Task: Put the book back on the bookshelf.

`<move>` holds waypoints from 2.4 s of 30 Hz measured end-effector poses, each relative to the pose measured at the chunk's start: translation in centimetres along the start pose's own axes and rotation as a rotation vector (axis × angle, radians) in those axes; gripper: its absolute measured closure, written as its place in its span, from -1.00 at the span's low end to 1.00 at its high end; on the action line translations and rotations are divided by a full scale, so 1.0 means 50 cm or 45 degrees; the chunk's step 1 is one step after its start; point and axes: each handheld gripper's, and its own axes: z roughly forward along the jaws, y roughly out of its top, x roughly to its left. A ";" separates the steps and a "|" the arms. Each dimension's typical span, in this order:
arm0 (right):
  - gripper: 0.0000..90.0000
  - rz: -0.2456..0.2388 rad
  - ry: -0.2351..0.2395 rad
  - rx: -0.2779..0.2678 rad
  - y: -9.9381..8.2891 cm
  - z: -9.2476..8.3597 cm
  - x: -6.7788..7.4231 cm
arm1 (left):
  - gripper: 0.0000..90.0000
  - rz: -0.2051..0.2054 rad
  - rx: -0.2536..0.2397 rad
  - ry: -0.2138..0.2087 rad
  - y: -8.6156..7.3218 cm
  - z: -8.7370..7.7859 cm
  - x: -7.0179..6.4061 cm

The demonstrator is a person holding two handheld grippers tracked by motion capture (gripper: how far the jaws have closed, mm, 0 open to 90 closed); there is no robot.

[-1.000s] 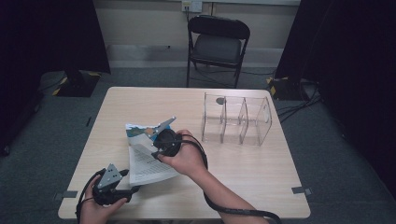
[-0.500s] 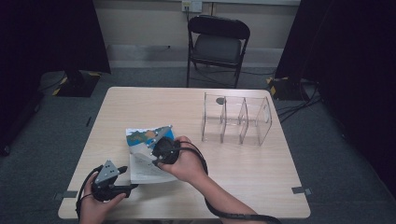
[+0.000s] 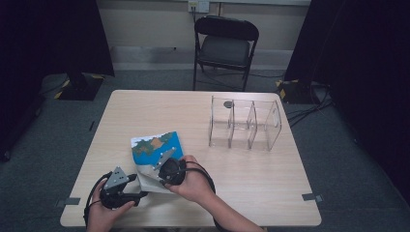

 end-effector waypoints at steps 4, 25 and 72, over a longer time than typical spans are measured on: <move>0.62 -0.003 0.000 -0.036 -0.014 0.006 0.001 | -0.41 -0.015 -0.006 -0.008 0.001 -0.001 -0.001; 0.16 -0.111 0.095 -0.114 -0.050 0.019 -0.008 | -0.40 -0.006 0.047 -0.061 -0.004 0.009 0.001; 0.24 -0.337 -0.134 -0.186 -0.061 0.044 0.011 | -0.54 0.037 0.023 -0.006 0.001 -0.016 0.017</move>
